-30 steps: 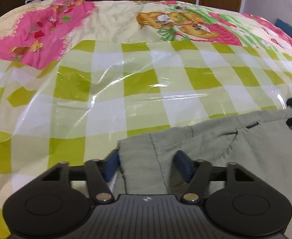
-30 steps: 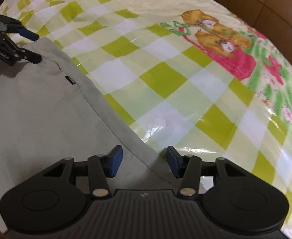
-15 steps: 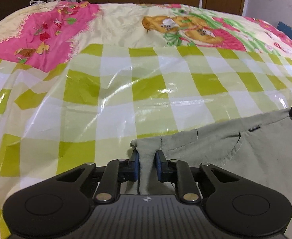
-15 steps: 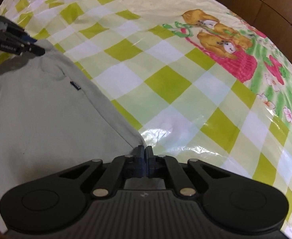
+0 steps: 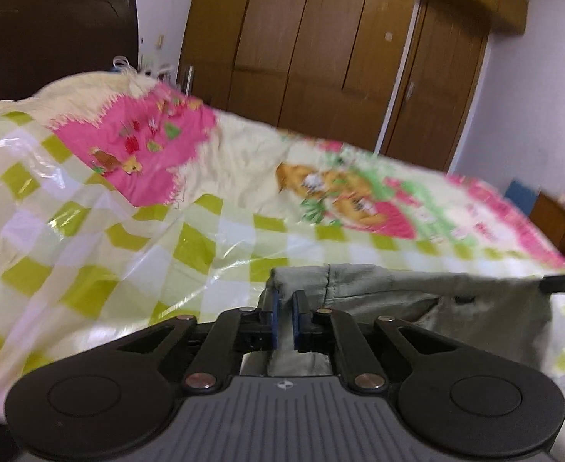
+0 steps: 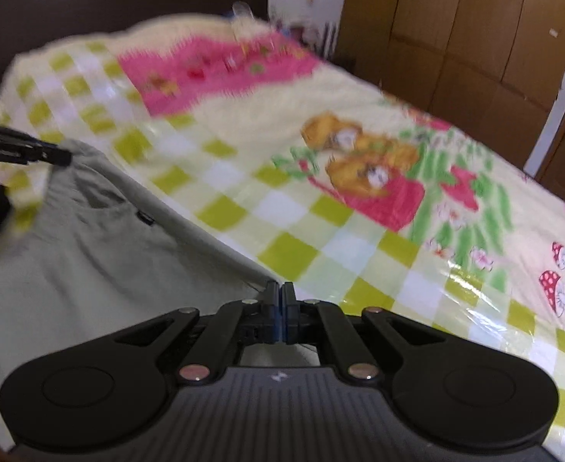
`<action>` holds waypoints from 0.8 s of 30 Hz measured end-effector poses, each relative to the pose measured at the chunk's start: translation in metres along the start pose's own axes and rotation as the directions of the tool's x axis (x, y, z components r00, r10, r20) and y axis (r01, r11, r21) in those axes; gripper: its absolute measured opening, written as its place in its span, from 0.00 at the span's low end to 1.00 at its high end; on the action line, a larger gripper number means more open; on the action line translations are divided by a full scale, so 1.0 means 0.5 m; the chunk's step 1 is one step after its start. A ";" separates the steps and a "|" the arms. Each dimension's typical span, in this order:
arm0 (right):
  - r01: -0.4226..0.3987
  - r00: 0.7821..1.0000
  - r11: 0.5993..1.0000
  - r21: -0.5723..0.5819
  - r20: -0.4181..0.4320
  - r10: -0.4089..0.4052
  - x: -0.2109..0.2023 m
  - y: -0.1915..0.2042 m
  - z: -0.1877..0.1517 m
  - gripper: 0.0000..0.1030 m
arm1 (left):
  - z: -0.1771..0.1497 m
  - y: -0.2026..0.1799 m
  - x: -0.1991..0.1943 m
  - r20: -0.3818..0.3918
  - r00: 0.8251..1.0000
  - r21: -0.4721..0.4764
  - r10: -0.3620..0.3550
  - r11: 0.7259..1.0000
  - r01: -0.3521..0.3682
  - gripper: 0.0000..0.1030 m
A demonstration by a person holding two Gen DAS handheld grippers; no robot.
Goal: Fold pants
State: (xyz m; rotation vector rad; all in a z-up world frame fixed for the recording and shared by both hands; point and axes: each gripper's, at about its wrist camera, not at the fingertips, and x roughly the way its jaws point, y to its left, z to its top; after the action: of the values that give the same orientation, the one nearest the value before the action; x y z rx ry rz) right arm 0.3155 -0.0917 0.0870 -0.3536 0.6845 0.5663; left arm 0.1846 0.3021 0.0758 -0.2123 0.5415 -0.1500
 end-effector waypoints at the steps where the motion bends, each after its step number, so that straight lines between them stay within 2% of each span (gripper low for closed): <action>1: -0.002 1.000 1.000 -0.004 0.016 0.002 -0.029 0.014 -0.007 0.01 | -0.021 -0.001 -0.032 0.008 1.000 -0.010 -0.010 1.000 0.010 0.21; 5: -0.004 0.999 0.996 -0.086 0.038 0.007 -0.139 0.099 -0.080 0.01 | -0.125 0.012 -0.122 -0.028 0.999 -0.092 -0.015 0.996 0.012 0.21; 9: -0.105 0.993 0.990 -0.094 -0.064 0.099 -0.177 0.187 -0.185 0.01 | -0.197 0.009 -0.121 -0.122 0.992 -0.068 0.017 0.997 -0.026 0.21; 11: -0.138 0.985 0.985 -0.107 -0.123 0.125 -0.170 0.225 -0.227 0.01 | -0.205 0.004 -0.111 -0.135 0.991 -0.063 0.006 0.998 -0.015 0.21; 14: -0.180 0.965 0.967 -0.178 -0.221 0.139 -0.143 0.286 -0.270 0.03 | -0.204 -0.024 -0.092 -0.153 0.988 -0.006 -0.019 1.000 0.018 0.22; 15: -0.201 0.955 0.956 -0.215 -0.261 0.142 -0.135 0.305 -0.279 0.04 | -0.206 -0.034 -0.082 -0.179 0.984 0.014 -0.022 1.000 0.025 0.27; 16: -0.207 0.947 0.950 -0.234 -0.292 0.134 -0.126 0.319 -0.284 0.05 | -0.211 -0.044 -0.065 -0.215 0.977 0.047 -0.007 0.999 0.018 0.29; 18: -0.232 0.942 0.940 -0.250 -0.299 0.153 -0.126 0.327 -0.288 0.07 | -0.230 -0.057 -0.036 -0.264 0.964 0.114 0.017 0.993 0.013 0.29; 21: -0.214 0.956 0.944 -0.250 -0.251 0.150 -0.129 0.320 -0.242 0.20 | -0.263 -0.060 0.006 -0.358 0.932 0.167 0.060 0.986 0.000 0.29; 22: -0.213 0.960 0.950 -0.227 -0.230 0.160 -0.129 0.311 -0.222 0.24 | -0.266 -0.059 0.011 -0.366 0.929 0.179 0.061 0.984 0.005 0.29; 24: -0.209 0.967 0.961 -0.179 -0.187 0.175 -0.112 0.293 -0.178 0.40 | -0.252 -0.059 0.008 -0.354 0.934 0.167 0.046 0.986 0.015 0.29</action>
State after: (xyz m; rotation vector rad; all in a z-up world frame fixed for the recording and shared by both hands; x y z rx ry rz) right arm 0.1487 -0.0391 0.0424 -0.5293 0.8354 0.7993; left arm 0.1190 0.2527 -0.0245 -0.0143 0.8892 -0.2203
